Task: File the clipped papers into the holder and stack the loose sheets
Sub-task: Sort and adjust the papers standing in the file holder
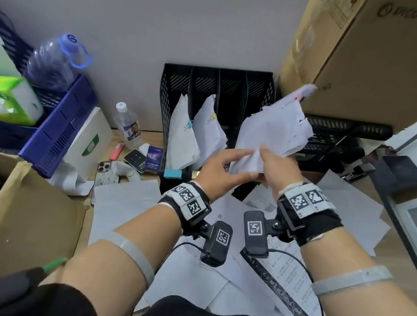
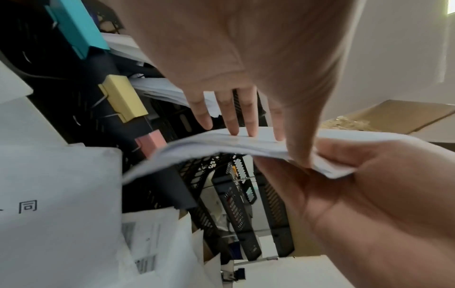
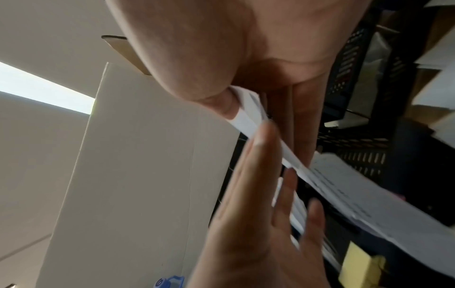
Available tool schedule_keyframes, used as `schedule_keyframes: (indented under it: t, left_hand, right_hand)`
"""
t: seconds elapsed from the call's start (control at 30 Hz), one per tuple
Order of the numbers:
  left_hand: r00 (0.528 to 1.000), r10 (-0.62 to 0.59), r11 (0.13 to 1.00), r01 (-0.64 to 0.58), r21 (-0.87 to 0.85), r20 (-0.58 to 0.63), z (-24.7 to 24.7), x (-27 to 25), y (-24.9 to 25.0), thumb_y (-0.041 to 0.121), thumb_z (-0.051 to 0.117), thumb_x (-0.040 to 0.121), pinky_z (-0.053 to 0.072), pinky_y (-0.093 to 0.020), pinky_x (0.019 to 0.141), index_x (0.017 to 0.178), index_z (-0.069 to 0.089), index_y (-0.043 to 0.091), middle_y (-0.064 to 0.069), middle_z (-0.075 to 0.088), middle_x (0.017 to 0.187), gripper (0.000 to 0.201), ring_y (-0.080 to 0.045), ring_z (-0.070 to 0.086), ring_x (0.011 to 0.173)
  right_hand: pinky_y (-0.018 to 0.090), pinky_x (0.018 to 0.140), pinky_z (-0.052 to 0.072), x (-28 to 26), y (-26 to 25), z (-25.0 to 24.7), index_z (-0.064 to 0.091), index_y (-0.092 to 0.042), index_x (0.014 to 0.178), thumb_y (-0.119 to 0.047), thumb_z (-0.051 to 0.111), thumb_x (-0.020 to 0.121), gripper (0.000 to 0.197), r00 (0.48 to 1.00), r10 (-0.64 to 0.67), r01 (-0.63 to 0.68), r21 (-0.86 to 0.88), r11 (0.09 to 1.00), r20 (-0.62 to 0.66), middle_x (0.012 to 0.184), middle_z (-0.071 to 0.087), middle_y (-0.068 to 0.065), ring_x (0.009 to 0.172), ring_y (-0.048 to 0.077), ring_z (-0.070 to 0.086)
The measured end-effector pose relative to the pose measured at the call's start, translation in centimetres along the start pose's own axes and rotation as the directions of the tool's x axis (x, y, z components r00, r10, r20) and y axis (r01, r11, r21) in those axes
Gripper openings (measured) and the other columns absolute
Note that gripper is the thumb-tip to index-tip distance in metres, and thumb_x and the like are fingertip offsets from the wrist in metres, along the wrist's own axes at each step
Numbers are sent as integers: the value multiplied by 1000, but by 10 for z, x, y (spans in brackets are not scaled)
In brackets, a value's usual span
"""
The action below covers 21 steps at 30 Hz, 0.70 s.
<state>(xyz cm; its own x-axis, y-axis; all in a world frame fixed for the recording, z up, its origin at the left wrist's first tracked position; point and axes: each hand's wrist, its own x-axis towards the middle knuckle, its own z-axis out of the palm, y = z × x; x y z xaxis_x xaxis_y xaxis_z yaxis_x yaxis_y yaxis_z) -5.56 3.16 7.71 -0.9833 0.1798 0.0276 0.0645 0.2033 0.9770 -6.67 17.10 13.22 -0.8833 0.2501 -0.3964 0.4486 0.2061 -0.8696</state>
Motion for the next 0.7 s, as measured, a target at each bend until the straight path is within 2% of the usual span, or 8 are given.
schedule_keyframes:
  t: [0.07, 0.17, 0.23, 0.33, 0.4, 0.43, 0.57, 0.7]
  left_hand:
    - [995, -96, 995, 97, -28, 22, -5, 8, -8, 36, 73, 88, 47, -21, 102, 137, 59, 28, 8, 60, 137, 51, -4, 55, 125]
    - [966, -257, 957, 256, -136, 16, -6, 18, -19, 23, 56, 100, 53, -25, 94, 140, 55, 19, 0, 63, 133, 40, -15, 63, 115]
    - [952, -305, 952, 305, -27, 5, -10, 23, -23, 18, 51, 102, 49, -21, 95, 142, 53, 20, -1, 63, 131, 40, -12, 63, 108]
    - [940, -337, 926, 340, 163, -46, -18, 31, -29, 17, 52, 101, 34, -13, 102, 151, 40, 23, 6, 51, 139, 52, -13, 52, 127]
    - [931, -354, 926, 362, 103, -90, -20, 37, -32, 13, 54, 99, 34, -24, 113, 154, 33, 23, 1, 40, 155, 60, -19, 48, 134]
    - [927, -361, 927, 369, 70, -105, -22, 38, -30, 12, 54, 98, 37, -32, 116, 155, 30, 25, -1, 37, 158, 63, -22, 47, 137]
    - [909, -381, 917, 395, 60, -167, -31, 43, -31, 15, 55, 94, 42, -42, 113, 155, 27, 33, 0, 44, 153, 69, -24, 50, 133]
    - [909, -382, 919, 393, 38, -165, -36, 43, -38, 16, 57, 93, 42, -48, 112, 155, 26, 32, 2, 36, 158, 71, -21, 43, 140]
  right_hand:
    - [47, 99, 50, 4, -4, -6, 60, -17, 119, -38, 54, 86, 39, 999, -44, 44, -12, 999, 12, 114, 68, 2, 104, 26, 66]
    - [46, 101, 48, 8, -8, -14, 60, -24, 112, -42, 56, 81, 36, 995, -86, 88, -48, 995, 52, 113, 68, -3, 107, 24, 64]
    - [45, 102, 47, 10, -11, -18, 62, -22, 118, -45, 58, 79, 45, 993, -84, 90, -62, 994, 86, 115, 68, -5, 109, 24, 63]
    - [44, 104, 46, 15, -16, -22, 64, -24, 111, -40, 60, 86, 30, 985, -100, 114, -104, 988, 138, 114, 68, -6, 111, 23, 62]
    - [44, 105, 45, 19, -21, -24, 63, -26, 98, -34, 60, 89, 12, 977, -115, 138, -120, 983, 178, 108, 67, -7, 112, 23, 61]
    - [43, 106, 44, 21, -24, -24, 63, -26, 100, -32, 60, 91, 12, 973, -122, 150, -138, 979, 193, 108, 66, -7, 112, 22, 61]
    - [29, 101, 41, 29, -36, -19, 58, -15, 127, -28, 53, 96, 34, 969, -156, 195, -208, 958, 192, 117, 63, -1, 113, 20, 57]
    - [36, 102, 43, 38, -50, -16, 59, 0, 123, -23, 50, 96, 36, 975, -158, 200, -311, 929, 154, 128, 61, 14, 119, 32, 56]
